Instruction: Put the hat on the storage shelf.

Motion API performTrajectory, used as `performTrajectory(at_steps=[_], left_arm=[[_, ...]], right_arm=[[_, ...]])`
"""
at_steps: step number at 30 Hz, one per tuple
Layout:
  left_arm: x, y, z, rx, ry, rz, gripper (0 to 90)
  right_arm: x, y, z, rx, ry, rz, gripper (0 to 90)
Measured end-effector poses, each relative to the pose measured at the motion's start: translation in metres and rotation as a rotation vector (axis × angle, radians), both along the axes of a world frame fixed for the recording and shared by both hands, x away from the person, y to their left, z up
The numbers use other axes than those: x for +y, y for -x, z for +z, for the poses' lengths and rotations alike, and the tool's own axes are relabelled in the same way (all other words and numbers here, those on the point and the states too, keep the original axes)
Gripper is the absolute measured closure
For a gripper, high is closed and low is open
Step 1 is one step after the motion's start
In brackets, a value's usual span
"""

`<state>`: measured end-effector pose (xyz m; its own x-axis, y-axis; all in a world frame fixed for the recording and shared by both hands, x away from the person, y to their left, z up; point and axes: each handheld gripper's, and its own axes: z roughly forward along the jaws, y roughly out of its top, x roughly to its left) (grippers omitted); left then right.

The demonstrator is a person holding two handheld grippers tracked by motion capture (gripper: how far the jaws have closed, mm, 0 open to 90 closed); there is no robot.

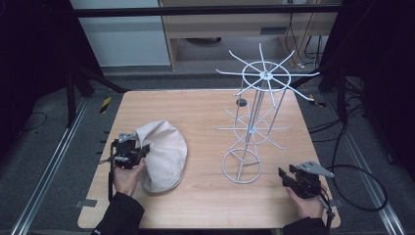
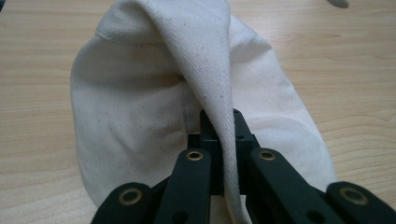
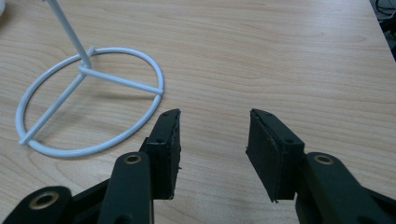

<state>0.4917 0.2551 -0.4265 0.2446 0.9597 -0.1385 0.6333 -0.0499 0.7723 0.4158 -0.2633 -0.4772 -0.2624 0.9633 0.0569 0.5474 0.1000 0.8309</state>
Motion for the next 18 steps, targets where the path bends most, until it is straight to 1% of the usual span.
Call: performTrajectory(at_steps=[1, 2, 3, 4, 5, 7, 8, 9, 10, 11, 13, 15, 16, 17, 18], left_arm=[[-0.001, 0.004, 0.005, -0.029, 0.008, -0.013, 88.9], [-0.001, 0.004, 0.005, -0.029, 0.008, -0.013, 88.9], [-0.001, 0.006, 0.008, -0.045, 0.009, -0.022, 88.9], [-0.002, 0.01, 0.014, -0.076, 0.018, -0.041, 88.9], [-0.002, 0.01, 0.014, -0.076, 0.018, -0.041, 88.9], [-0.002, 0.016, 0.021, -0.124, 0.025, -0.072, 88.9], [-0.003, 0.018, 0.024, -0.139, 0.032, -0.08, 88.9], [-0.003, 0.018, 0.024, -0.139, 0.032, -0.08, 88.9], [-0.003, 0.022, 0.028, -0.166, 0.04, -0.094, 88.9], [-0.003, 0.022, 0.028, -0.166, 0.04, -0.094, 88.9], [-0.003, 0.026, 0.034, -0.199, 0.045, -0.108, 88.9], [-0.001, 0.031, 0.041, -0.233, 0.064, -0.118, 88.9], [-0.001, 0.031, 0.041, -0.233, 0.064, -0.118, 89.0], [0.001, 0.035, 0.047, -0.26, 0.083, -0.128, 88.9], [0.001, 0.035, 0.047, -0.26, 0.083, -0.128, 88.9]], right_arm=[[0.0, 0.0, 0.0, -0.001, 0.0, -0.002, 54.3], [0.0, 0.0, 0.0, -0.002, 0.003, -0.001, 54.3], [0.0, 0.0, 0.0, -0.002, 0.003, -0.001, 54.3], [0.0, 0.0, 0.0, -0.004, 0.004, 0.0, 54.3], [0.0, 0.0, 0.0, -0.004, 0.004, 0.0, 54.3], [0.0, 0.0, 0.0, -0.004, 0.003, -0.001, 54.3], [0.0, 0.0, 0.0, -0.007, 0.007, 0.002, 54.3], [0.0, 0.0, 0.0, -0.007, 0.007, 0.002, 54.3], [0.0, 0.0, 0.0, -0.011, 0.007, 0.004, 54.5], [0.0, 0.0, 0.0, -0.011, 0.007, 0.004, 54.5], [0.0, 0.0, 0.001, -0.011, 0.002, 0.003, 54.7], [0.0, 0.001, 0.001, -0.016, 0.0, 0.003, 54.8], [0.0, 0.001, 0.002, -0.017, -0.003, 0.003, 54.8], [0.0, 0.001, 0.002, -0.022, -0.001, 0.005, 54.8], [-0.001, 0.001, 0.001, -0.025, 0.002, 0.005, 54.8]])
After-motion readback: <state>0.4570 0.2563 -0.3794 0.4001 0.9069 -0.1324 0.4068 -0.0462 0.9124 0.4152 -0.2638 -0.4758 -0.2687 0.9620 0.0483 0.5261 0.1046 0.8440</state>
